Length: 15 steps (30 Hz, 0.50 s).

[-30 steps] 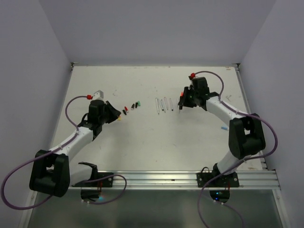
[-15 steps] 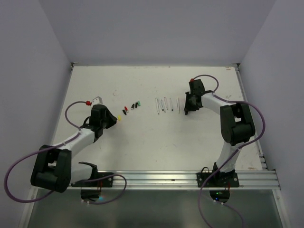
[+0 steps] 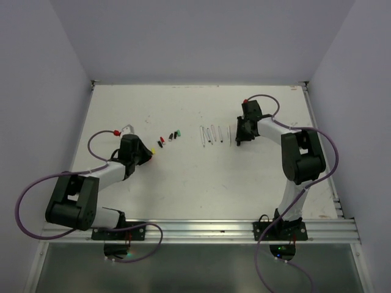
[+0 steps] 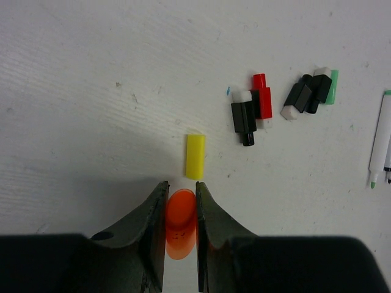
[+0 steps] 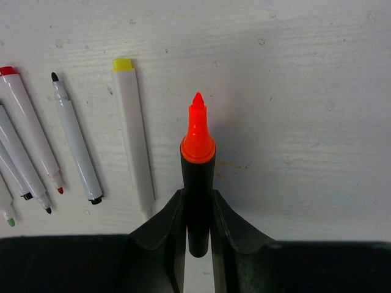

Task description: Open the pen caps

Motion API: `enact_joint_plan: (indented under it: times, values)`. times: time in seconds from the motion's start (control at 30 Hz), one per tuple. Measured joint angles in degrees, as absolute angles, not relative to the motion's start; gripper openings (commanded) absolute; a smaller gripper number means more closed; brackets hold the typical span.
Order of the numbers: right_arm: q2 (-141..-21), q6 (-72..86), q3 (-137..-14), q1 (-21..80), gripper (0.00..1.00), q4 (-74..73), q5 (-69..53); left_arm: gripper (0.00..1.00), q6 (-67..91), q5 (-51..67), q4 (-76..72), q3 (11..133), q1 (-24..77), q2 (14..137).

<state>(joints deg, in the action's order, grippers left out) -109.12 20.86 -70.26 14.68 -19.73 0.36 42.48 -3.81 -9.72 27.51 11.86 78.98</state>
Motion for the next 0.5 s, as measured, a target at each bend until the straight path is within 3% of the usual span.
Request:
enact_joint_plan:
  times: [0.13,0.3,0.43,0.5]
  values:
    - [-109.14,20.84,-70.32,14.68,0.35,-19.73,0.19,0.27,42.72,-3.64,-10.81,27.51,11.62,79.5]
    - [-109.14,20.86,-70.32,14.68,0.44,-19.68,-1.15,0.4,42.89,-3.36,-11.64,27.51,11.62,79.72]
    - [-108.97,21.45,-70.37,14.68,0.51,-19.75,-1.23,0.65,42.87,-3.31,-11.62,27.51,11.6,79.72]
    - [-108.22,21.87,-70.37,14.68,0.62,-19.92,-1.02,0.69,42.96,-3.27,-11.62,27.51,11.57,79.72]
